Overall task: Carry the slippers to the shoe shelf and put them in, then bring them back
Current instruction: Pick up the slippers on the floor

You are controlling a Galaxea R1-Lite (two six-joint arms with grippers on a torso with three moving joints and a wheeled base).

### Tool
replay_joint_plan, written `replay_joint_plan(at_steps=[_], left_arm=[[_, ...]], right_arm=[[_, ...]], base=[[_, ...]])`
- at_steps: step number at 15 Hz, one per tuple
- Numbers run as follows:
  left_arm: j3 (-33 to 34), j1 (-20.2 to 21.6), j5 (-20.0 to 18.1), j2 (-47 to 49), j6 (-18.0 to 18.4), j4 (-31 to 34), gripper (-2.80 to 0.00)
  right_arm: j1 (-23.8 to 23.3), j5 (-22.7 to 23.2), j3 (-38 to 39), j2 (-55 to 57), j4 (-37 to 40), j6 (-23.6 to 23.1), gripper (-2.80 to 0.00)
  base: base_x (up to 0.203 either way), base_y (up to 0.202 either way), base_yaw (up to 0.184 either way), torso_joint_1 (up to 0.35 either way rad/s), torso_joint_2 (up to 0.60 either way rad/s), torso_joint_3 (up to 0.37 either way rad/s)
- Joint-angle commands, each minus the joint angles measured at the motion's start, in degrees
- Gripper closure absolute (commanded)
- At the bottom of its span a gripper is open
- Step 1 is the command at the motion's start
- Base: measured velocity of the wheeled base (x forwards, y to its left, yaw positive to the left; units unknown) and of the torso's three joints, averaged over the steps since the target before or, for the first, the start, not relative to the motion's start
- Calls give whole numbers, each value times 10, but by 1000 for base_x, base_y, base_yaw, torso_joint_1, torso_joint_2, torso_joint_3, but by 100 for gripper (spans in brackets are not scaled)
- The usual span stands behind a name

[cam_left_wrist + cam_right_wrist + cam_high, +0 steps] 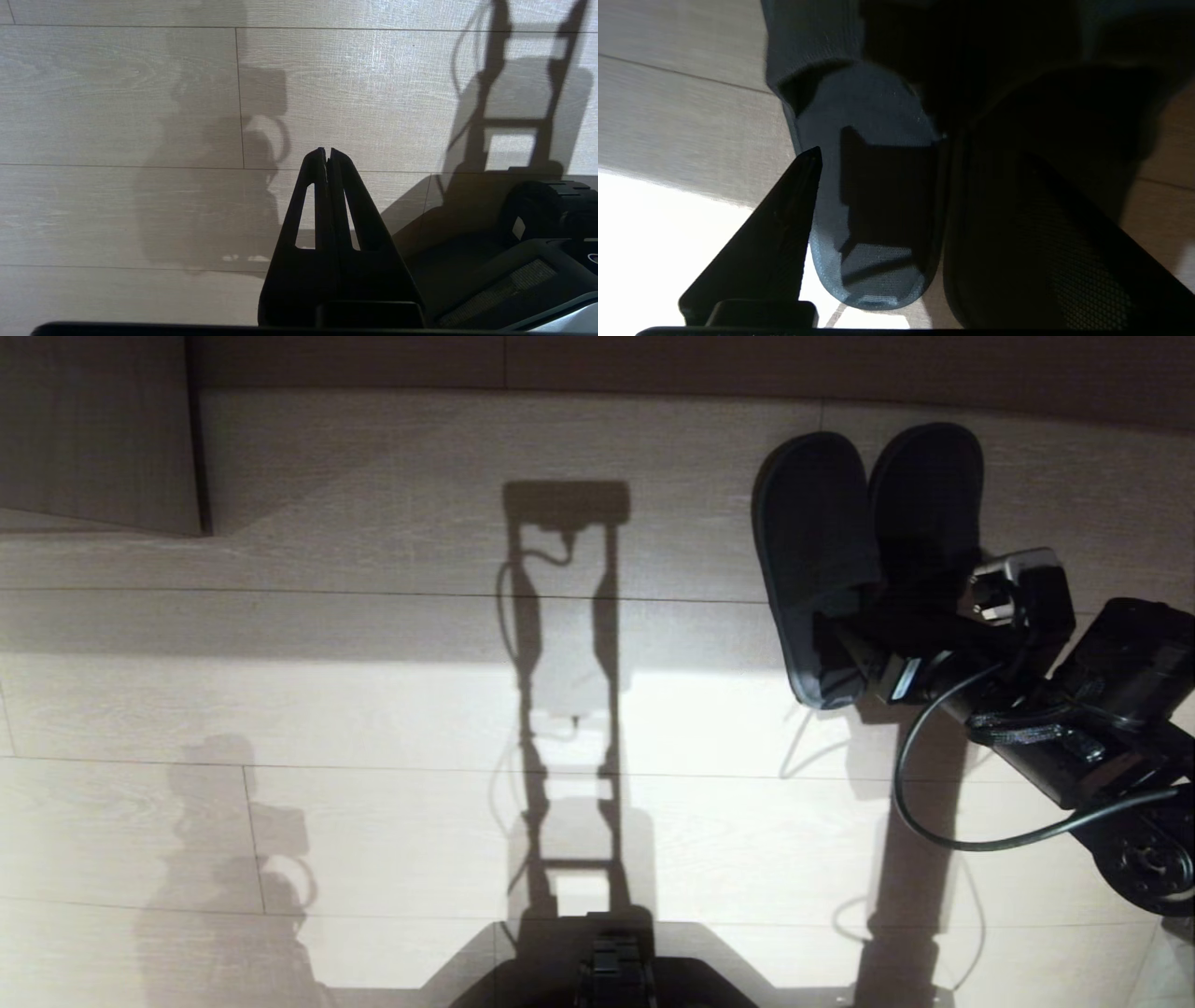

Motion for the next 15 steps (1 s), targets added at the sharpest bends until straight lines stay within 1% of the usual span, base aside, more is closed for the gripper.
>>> replay_joint_plan(at_steps=[1, 3, 5, 8, 11, 12, 15], left_arm=[[0, 1, 0, -1, 0, 0, 0], [0, 0, 0, -1, 0, 0, 0], [0, 1, 0, -1, -1, 0, 0], [0, 0, 0, -1, -1, 0, 0], [0, 0, 0, -1, -1, 1, 0], [0, 0, 0, -1, -2, 0, 0], [0, 1, 0, -1, -2, 1, 0]], right_arm=[[1, 1, -18, 26, -7, 4, -280], [1, 3, -41, 39, -46, 21, -280], [1, 1, -50, 50, -62, 21, -280], [0, -2, -92, 98, -119, 20, -280], [-1, -2, -132, 130, -148, 20, -280], [-2, -2, -145, 141, -154, 19, 0], [-3, -1, -169, 160, -160, 15, 0]], base=[[0, 0, 0, 0, 0, 0], [0, 0, 0, 0, 0, 0], [0, 0, 0, 0, 0, 0], [0, 0, 0, 0, 0, 0], [0, 0, 0, 0, 0, 0], [0, 0, 0, 0, 0, 0], [0, 0, 0, 0, 0, 0]])
